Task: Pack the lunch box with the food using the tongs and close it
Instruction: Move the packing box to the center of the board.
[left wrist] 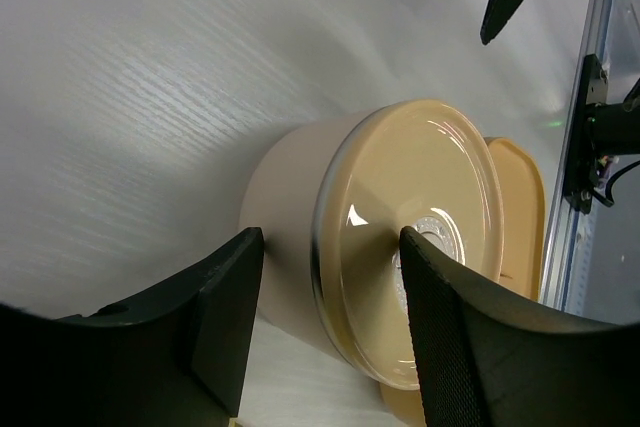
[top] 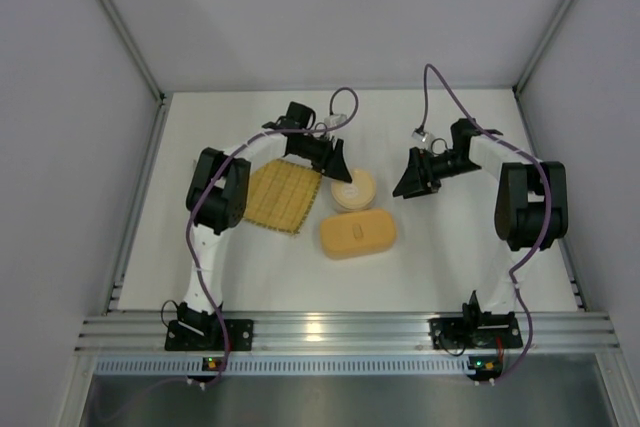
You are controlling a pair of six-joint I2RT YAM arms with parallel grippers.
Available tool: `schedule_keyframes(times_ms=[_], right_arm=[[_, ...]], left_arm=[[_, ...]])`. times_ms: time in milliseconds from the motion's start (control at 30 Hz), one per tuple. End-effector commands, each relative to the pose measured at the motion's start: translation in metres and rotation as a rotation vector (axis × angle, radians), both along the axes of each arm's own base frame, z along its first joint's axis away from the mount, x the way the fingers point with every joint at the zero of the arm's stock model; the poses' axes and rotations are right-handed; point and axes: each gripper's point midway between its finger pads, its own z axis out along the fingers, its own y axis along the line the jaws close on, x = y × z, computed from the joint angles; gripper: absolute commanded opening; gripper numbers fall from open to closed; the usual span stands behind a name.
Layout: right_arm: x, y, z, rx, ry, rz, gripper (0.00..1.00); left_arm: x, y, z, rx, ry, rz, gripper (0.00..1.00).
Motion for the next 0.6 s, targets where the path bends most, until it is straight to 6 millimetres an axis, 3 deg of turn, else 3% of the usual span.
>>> schedule_keyframes(times_ms=[0, 133, 567], right_arm=[[0.013, -0.002, 0.02, 0.027, -0.078, 0.001, 0.79], [0.017, -0.012, 0.02, 0.028, -0.08, -0.029, 0.79], [0.015, -0.012, 0.027, 0.032, -0.089, -0.03, 0.79]], left_arm=[[-0.024, 0.005, -0.021, 0.092, -0.002, -0.063, 0.6], [-0.031, 0.007, -0.021, 0.095, -0.002, -0.083, 0.59], [-0.048, 0.002, -0.012, 0.106, -0.01, -0.159, 0.57]])
